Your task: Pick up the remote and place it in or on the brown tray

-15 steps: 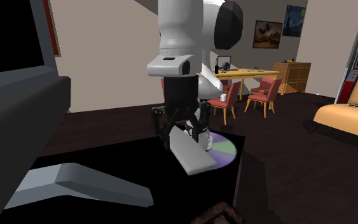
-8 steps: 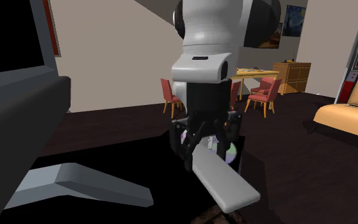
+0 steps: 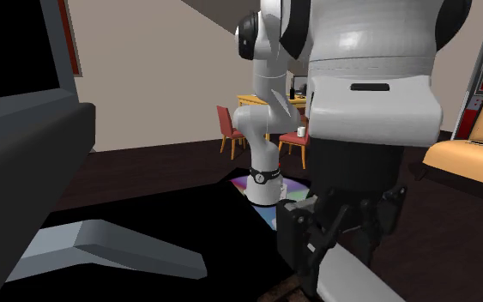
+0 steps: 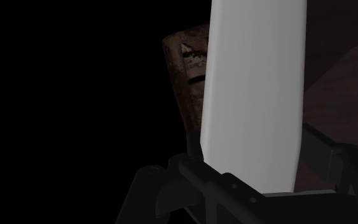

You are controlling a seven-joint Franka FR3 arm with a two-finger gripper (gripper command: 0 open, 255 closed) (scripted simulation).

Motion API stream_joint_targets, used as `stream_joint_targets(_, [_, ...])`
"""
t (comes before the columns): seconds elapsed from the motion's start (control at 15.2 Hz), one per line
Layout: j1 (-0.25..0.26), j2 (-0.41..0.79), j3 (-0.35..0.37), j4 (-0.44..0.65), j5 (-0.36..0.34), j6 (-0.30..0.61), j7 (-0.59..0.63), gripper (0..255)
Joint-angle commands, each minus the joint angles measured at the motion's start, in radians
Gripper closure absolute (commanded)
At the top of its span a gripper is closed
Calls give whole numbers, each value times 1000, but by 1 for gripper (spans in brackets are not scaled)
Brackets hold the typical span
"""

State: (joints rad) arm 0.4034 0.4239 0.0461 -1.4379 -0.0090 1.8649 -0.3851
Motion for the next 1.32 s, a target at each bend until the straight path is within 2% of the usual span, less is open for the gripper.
stream_joint_targets(0.0, [16,76,4,122,-5,-45,20,255])
stream_joint_targets(0.86, [15,106,3,-7,-7,114,20,255])
stream_joint_targets(1.25, [15,109,3,-13,-7,122,20,255])
